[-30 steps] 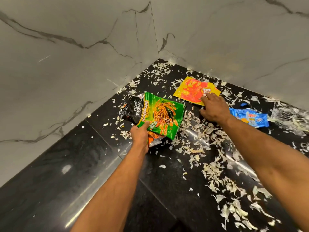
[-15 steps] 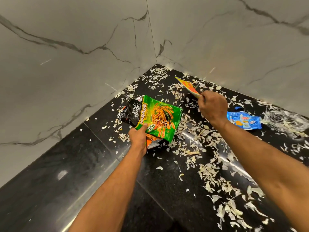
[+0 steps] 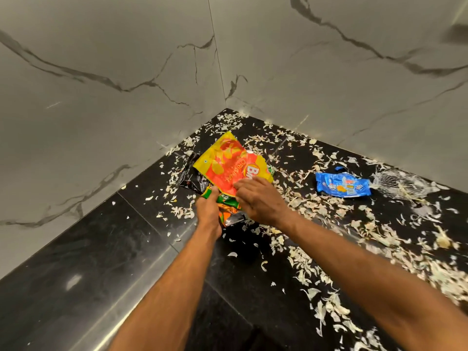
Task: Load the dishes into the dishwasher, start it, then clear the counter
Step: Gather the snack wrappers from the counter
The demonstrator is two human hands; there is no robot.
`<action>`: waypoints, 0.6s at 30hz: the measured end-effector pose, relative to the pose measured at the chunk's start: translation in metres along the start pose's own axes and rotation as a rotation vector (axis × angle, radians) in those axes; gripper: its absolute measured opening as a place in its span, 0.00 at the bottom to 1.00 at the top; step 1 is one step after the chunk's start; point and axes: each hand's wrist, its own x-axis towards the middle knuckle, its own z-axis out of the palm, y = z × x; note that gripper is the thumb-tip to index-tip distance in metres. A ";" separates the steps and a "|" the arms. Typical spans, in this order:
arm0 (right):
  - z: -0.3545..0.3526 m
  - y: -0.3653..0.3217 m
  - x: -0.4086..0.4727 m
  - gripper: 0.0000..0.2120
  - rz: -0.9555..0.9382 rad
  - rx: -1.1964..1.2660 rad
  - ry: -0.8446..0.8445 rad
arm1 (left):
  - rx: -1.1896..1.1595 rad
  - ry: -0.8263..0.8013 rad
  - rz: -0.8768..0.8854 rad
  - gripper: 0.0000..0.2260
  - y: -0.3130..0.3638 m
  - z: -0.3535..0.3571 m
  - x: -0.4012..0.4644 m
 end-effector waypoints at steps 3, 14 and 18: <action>-0.001 -0.006 -0.009 0.19 0.060 0.042 -0.110 | -0.014 -0.070 0.032 0.15 0.003 0.003 -0.010; -0.037 0.042 -0.060 0.29 0.290 0.062 -0.067 | 0.175 0.043 -0.011 0.11 -0.010 0.034 -0.021; -0.052 0.089 -0.089 0.26 0.674 -0.115 -0.207 | 0.158 0.055 -0.011 0.12 -0.014 0.037 -0.021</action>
